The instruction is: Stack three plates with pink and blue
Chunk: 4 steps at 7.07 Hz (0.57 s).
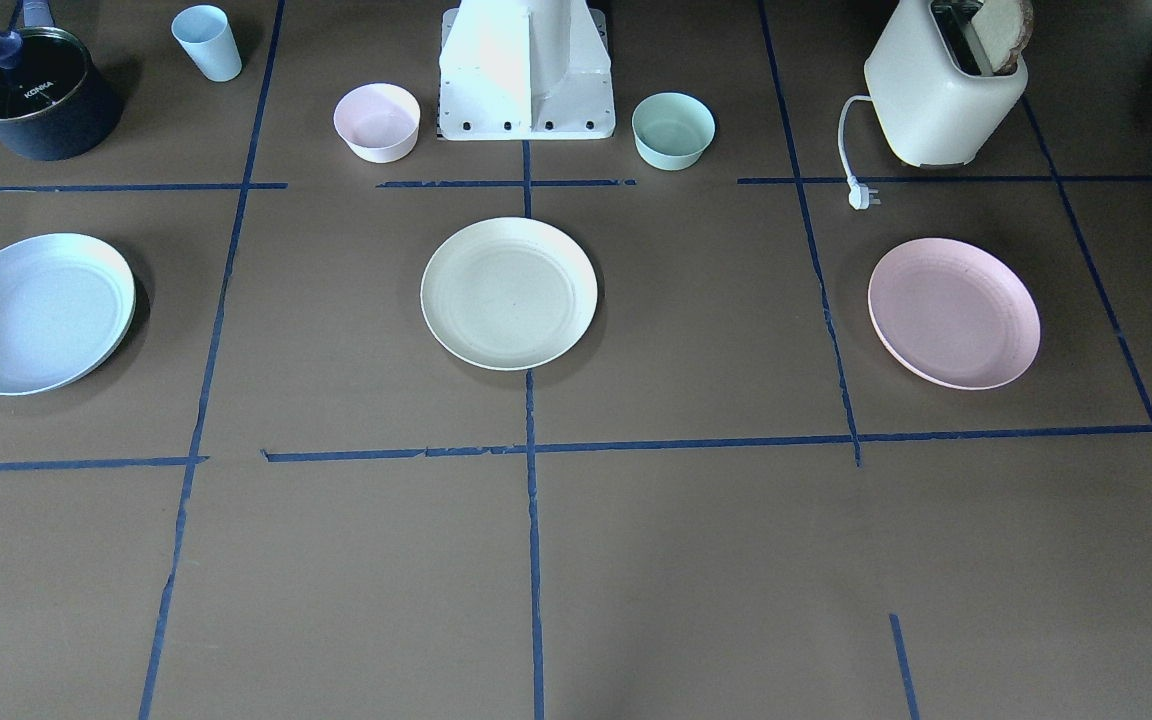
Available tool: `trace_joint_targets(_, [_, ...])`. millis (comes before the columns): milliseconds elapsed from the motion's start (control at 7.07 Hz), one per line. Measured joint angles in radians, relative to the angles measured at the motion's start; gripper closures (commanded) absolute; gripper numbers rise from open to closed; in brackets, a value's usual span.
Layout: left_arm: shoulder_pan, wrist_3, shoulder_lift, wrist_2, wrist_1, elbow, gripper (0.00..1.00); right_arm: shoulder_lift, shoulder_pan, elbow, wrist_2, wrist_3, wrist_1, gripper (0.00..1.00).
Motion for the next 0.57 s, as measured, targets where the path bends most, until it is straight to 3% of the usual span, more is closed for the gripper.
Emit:
trace_joint_targets(283, [0.175, -0.349, -0.003, 0.037, -0.323, 0.129, 0.0, 0.0, -0.003, 0.0, 0.013, 0.004, 0.034, 0.0])
trace_joint_targets(566, [0.306, -0.62, -0.006, 0.091, -0.473, 0.171, 0.0, -0.001, -0.004, -0.002, 0.014, 0.005, 0.037, 0.0])
